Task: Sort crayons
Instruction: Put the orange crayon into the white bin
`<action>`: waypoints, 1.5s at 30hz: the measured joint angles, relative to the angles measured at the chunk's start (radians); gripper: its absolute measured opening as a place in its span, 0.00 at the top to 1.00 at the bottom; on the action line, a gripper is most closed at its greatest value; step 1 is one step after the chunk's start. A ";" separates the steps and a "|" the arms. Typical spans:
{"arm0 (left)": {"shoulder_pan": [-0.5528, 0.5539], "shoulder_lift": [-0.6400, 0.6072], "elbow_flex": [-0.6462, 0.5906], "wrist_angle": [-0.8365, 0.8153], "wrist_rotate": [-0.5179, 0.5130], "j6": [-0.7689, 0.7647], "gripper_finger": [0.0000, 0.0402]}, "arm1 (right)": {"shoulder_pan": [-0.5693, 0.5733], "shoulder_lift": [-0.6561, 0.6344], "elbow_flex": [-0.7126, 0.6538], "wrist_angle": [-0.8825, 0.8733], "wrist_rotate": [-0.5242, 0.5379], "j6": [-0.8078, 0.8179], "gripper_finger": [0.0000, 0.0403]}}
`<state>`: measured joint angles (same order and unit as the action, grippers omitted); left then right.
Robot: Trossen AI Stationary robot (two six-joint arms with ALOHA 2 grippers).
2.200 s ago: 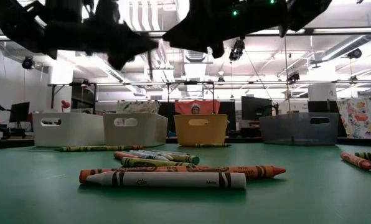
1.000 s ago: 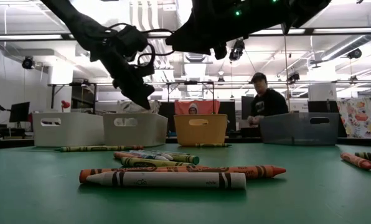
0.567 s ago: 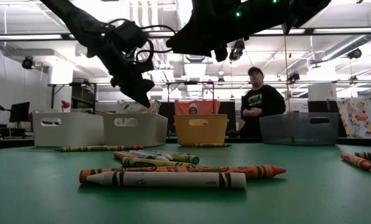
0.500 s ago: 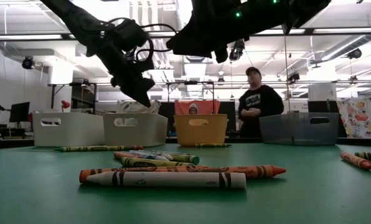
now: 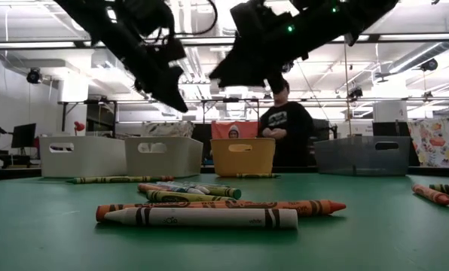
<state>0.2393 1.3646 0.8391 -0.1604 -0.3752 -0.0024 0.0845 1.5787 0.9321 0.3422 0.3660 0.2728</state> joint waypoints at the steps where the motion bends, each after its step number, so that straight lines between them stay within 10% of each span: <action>1: -0.015 -0.012 0.000 -0.010 0.000 -0.009 0.93 | 0.000 0.000 0.013 -0.051 -0.007 0.024 0.63; 15: -0.229 -0.108 0.000 -0.082 0.046 -0.059 0.93 | 0.023 0.006 0.304 -0.889 -0.112 0.192 0.63; 38: -0.319 -0.106 -0.149 0.166 0.046 -0.113 0.93 | 0.037 0.009 0.300 -0.917 -0.011 0.164 0.63; 45: -0.319 -0.106 -0.149 0.170 0.046 -0.111 0.93 | 0.012 0.009 0.357 -0.722 0.133 -0.097 0.63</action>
<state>-0.0799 1.2587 0.6903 0.0094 -0.3290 -0.1137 0.0961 1.5875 1.2894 -0.3796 0.4986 0.1756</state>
